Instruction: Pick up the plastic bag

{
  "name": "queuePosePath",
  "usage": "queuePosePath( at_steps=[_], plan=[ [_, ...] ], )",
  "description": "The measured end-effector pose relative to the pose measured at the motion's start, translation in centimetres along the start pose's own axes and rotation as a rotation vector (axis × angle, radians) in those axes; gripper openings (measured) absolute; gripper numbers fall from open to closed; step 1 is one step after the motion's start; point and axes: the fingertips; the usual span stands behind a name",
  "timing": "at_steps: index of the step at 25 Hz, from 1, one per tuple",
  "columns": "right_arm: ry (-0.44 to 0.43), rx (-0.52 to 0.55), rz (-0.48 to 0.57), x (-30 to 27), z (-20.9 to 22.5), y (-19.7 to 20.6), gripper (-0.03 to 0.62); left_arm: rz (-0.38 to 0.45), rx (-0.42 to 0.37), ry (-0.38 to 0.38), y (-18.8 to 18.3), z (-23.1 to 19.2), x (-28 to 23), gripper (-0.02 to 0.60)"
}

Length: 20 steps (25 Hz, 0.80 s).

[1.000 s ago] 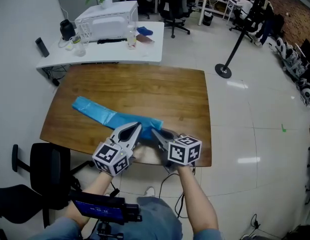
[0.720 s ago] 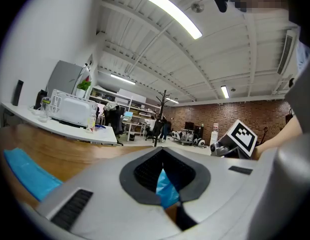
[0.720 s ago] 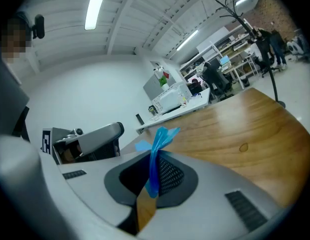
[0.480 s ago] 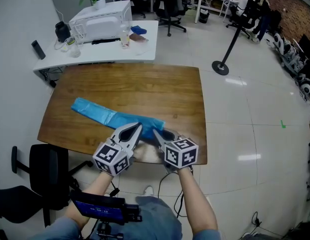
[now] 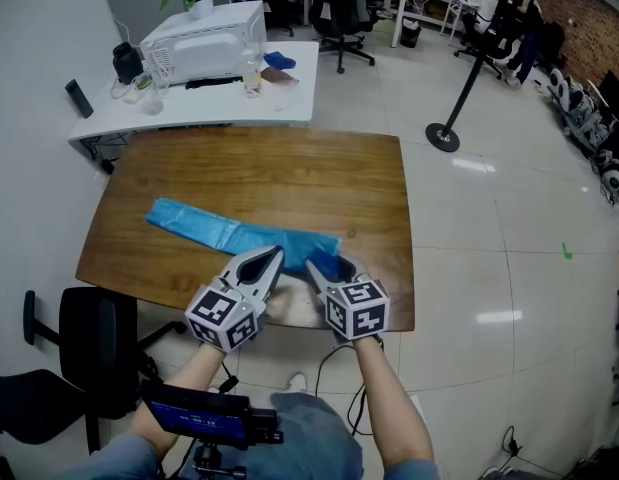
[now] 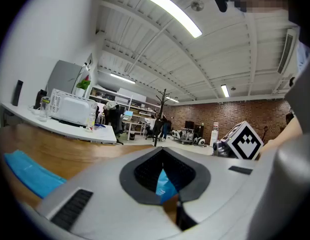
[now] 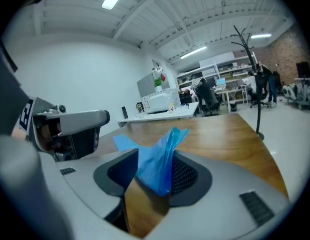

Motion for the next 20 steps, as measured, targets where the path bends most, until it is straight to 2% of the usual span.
queuePosePath(
  at_steps=[6,11,15,20],
  plan=[
    [0.08,0.156,-0.014,0.0,0.6,-0.2,0.26,-0.003,0.003,0.002,0.0,-0.1,-0.1,0.012],
    [0.09,0.18,-0.001,0.1,0.6,-0.7,0.264,-0.001,0.006,0.005,0.0,-0.1,-0.3,0.012],
    [0.151,0.212,0.044,0.4,1.4,-1.7,0.264,-0.001,0.006,0.005,0.0,-0.3,-0.3,0.012],
    [0.136,0.212,0.048,0.1,1.1,-2.2,0.264,0.0,0.007,0.003,-0.1,-0.7,-0.4,0.012]
  ],
)
Point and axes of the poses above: the fingertips, and each gripper's own axes: x backward along the fingers, z to its right, y out of its underside, and after that the axes turned 3 degrees about y, right-handed
